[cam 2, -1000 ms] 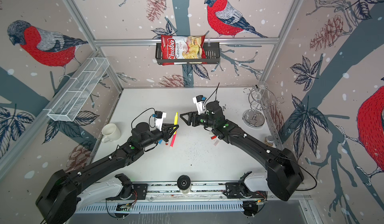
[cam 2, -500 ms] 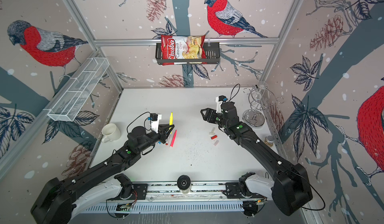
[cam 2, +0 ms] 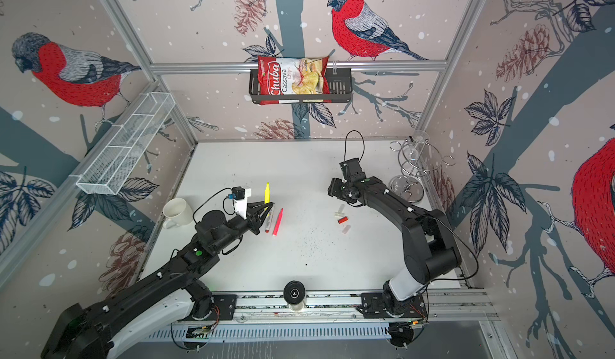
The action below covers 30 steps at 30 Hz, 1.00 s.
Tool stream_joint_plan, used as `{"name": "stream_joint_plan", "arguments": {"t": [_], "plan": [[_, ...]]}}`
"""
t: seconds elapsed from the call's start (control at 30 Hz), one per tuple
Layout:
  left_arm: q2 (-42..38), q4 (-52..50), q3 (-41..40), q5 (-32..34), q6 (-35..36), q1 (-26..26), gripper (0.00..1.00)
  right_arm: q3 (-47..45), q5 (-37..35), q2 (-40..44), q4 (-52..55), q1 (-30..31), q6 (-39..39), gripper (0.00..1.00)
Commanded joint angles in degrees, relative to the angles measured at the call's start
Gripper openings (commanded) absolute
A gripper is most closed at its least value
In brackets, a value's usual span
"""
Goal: Insert pens into pen caps
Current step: Pick up the pen cap from the center of the table.
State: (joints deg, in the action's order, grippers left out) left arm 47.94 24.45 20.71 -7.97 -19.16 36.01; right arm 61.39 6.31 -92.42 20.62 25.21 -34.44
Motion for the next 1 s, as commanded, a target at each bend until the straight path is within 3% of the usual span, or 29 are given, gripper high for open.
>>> {"name": "stream_joint_plan", "arguments": {"t": [0.0,0.33,0.97], "plan": [[-0.2,-1.4,0.0,0.9,1.1,0.0,0.0,0.9,-2.1,-1.7,2.3,0.2,0.6,0.63],[0.1,-1.4,0.1,1.5,1.6,0.0,0.0,3.0,-10.1,-8.0,6.6,1.8,-2.5,0.62],[0.0,-1.3,0.3,1.6,1.1,0.0,0.0,2.2,-11.6,-11.3,6.0,3.3,-3.4,0.46]]}}
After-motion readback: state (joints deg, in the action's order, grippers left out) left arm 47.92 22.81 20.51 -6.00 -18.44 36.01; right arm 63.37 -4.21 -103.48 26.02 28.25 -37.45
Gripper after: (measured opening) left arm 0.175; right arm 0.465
